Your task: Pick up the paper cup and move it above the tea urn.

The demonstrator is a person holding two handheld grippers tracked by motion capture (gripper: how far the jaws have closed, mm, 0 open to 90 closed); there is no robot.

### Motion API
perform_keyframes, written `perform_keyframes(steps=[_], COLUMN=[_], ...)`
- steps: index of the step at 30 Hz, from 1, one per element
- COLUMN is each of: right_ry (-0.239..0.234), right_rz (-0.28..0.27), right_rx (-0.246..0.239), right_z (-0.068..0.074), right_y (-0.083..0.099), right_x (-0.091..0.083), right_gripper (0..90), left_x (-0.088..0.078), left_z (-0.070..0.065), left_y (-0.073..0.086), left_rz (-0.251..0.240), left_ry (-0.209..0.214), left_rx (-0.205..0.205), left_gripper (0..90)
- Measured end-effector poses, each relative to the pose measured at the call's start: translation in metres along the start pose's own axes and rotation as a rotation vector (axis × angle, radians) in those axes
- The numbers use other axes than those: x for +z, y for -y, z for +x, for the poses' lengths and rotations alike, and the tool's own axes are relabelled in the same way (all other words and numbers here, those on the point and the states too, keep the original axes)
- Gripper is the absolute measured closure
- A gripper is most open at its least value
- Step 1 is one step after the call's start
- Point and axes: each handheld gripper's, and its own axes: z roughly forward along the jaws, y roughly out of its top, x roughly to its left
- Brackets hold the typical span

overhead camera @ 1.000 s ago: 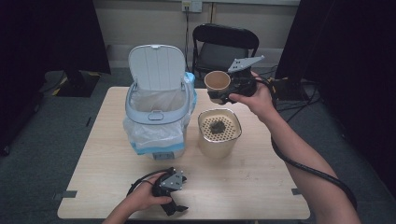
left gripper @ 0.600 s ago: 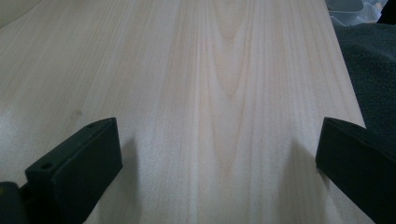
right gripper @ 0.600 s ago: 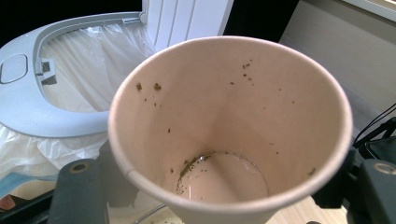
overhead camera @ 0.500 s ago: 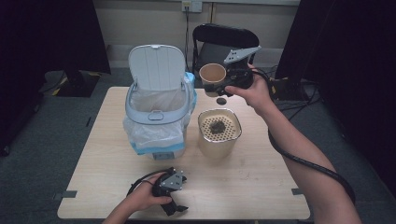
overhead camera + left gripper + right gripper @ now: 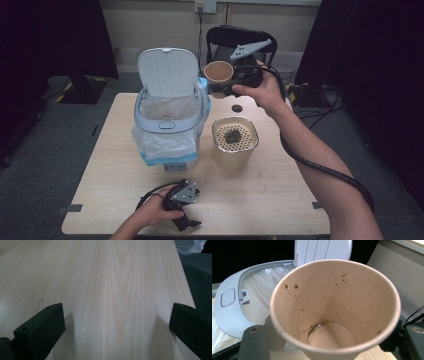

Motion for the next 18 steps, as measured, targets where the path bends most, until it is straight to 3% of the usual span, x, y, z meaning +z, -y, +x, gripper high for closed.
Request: perform_keyframes(steps=[18], right_ry=[-0.045], right_rz=[-0.007], right_rx=[-0.021], right_z=[0.018], right_y=[-0.018], right_x=[0.014], right_gripper=[27.1], left_x=[0.000], left_z=[0.000], left_y=[0.000], left_rz=[0.001], left_ry=[0.000], left_rx=[0.001], left_gripper=[0.0])
